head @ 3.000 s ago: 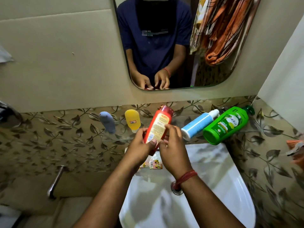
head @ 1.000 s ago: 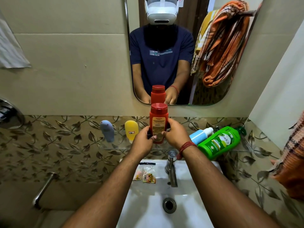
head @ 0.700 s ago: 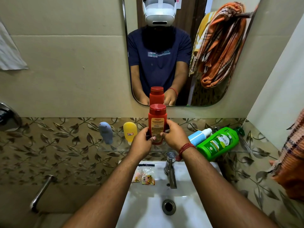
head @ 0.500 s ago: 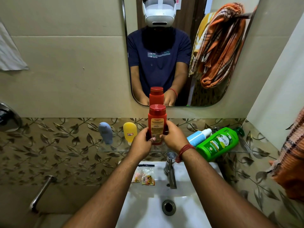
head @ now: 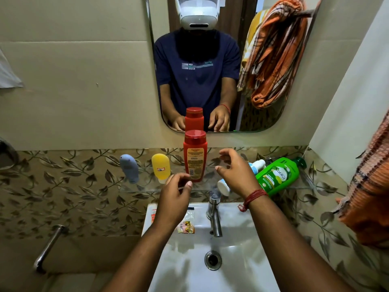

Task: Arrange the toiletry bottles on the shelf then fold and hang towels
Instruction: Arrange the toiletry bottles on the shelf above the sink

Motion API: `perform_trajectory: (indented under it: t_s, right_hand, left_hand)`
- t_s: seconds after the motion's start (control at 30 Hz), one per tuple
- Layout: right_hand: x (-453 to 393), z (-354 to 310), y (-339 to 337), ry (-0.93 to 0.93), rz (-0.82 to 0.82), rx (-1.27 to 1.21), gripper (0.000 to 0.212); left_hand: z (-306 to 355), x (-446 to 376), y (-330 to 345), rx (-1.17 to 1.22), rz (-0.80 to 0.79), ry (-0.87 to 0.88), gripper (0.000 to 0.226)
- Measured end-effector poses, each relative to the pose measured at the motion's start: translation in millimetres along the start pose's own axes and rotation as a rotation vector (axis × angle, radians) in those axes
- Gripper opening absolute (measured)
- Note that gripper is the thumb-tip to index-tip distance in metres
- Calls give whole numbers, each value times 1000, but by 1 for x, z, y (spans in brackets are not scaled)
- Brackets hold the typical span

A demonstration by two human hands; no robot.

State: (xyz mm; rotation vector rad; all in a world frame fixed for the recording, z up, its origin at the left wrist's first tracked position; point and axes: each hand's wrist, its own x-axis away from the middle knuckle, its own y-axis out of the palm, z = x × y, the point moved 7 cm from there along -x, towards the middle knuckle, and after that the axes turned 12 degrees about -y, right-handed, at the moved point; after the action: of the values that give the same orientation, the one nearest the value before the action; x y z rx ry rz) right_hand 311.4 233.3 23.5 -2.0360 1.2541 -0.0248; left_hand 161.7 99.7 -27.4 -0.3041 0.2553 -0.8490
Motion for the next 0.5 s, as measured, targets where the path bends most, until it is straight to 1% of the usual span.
perform_trajectory:
  t_s: [0.1,0.2,0.37,0.43,0.5]
  right_hand:
    - [15,3,-11,-6,57,52,36]
    - [24,5,-24,-32,78,146,32]
    - [24,12,-70,-10,224,202,28]
    - [26,15,-78,10,238,216,28]
    - [30,21,-80,29,226,208,29]
  left_hand:
    - [17,5,21,-81,-139,73,15]
    - [38,2,47,-176,-215,118,20]
    - [66,-14,96,-512,-324,110,41]
    - [72,-21,114,-657,-371,105,43]
    - [74,-27,127,-808,-383,93,44]
